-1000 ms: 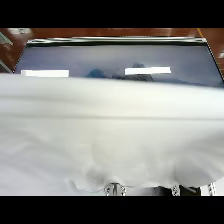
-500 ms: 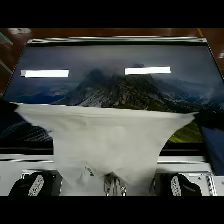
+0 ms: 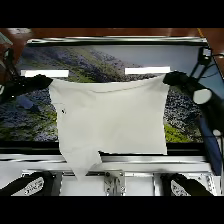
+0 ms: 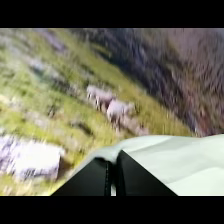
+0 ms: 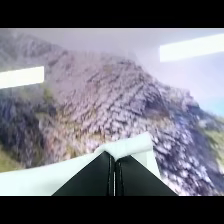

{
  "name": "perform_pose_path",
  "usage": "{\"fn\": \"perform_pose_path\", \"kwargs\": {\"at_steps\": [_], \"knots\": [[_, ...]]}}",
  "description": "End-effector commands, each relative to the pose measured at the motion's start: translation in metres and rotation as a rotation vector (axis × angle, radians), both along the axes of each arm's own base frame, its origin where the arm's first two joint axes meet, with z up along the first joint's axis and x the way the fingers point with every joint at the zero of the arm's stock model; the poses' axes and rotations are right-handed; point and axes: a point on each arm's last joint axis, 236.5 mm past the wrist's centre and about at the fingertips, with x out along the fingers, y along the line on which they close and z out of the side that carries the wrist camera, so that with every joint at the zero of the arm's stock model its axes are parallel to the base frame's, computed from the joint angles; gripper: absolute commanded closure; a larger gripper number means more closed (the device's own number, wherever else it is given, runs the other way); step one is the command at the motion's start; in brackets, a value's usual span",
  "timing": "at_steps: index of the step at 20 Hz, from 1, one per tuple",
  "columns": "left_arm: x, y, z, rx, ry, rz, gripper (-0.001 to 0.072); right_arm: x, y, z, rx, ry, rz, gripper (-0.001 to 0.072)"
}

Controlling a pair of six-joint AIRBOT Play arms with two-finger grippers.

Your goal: Fold the shirts.

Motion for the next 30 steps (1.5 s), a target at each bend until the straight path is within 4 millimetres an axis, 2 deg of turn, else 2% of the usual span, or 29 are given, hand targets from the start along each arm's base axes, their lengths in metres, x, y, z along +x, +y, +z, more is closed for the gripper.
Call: {"fn": "perform_pose_path", "kwargs": {"at_steps": [1,3,4,7,10,12,15,17,19,21,24,25,28,30], "knots": [[0.046,-0.002,-0.023,-0.002,-0.067,0.102,0.0672,0.040,0.017,-0.046,0.023,-0.001,-0.043,0.0651],[0.054,-0.001,-0.049,0.009,-0.034,0.117,0.0672,0.042,0.016,-0.078,0.048,0.069,-0.056,0.0651],[0.057,0.002,-0.063,0.013,-0.012,0.127,0.0672,0.043,0.013,-0.086,0.052,0.084,-0.064,0.0651],[0.061,0.019,-0.099,0.002,0.060,0.166,0.0672,0.044,0.002,-0.093,0.059,0.099,-0.089,0.0651],[0.056,0.034,-0.119,-0.030,0.131,0.189,0.0672,0.040,-0.021,-0.100,0.087,0.140,-0.130,0.0651],[0.048,0.035,-0.128,-0.038,0.176,0.162,0.0672,0.025,-0.023,-0.121,0.100,0.248,-0.104,0.0651],[0.029,0.024,-0.148,-0.023,0.272,0.075,0.0672,0.007,-0.019,-0.148,0.062,0.368,-0.048,0.0651],[0.019,0.014,-0.152,-0.038,0.315,0.034,0.0672,0.006,-0.018,-0.149,0.077,0.377,-0.054,0.0651],[0.010,0.011,-0.147,-0.043,0.348,-0.012,0.0672,0.001,-0.016,-0.147,0.098,0.394,-0.055,0.0651],[-0.014,0.014,-0.146,0.007,0.437,-0.116,0.0672,-0.021,-0.018,-0.154,0.034,0.483,-0.001,0.0651],[-0.071,0.016,-0.160,0.066,0.650,-0.270,0.0672,-0.069,-0.024,-0.178,0.036,0.707,0.040,0.0651],[-0.082,0.013,-0.163,0.062,0.687,-0.295,0.0672,-0.080,-0.022,-0.185,0.039,0.755,0.055,0.0651],[-0.094,0.005,-0.171,0.040,0.741,-0.290,0.0672,-0.101,-0.014,-0.203,0.059,0.869,0.085,0.0651],[-0.101,0.008,-0.179,0.029,0.791,-0.248,0.0672,-0.108,-0.012,-0.211,0.081,0.913,0.079,0.0651]]}}
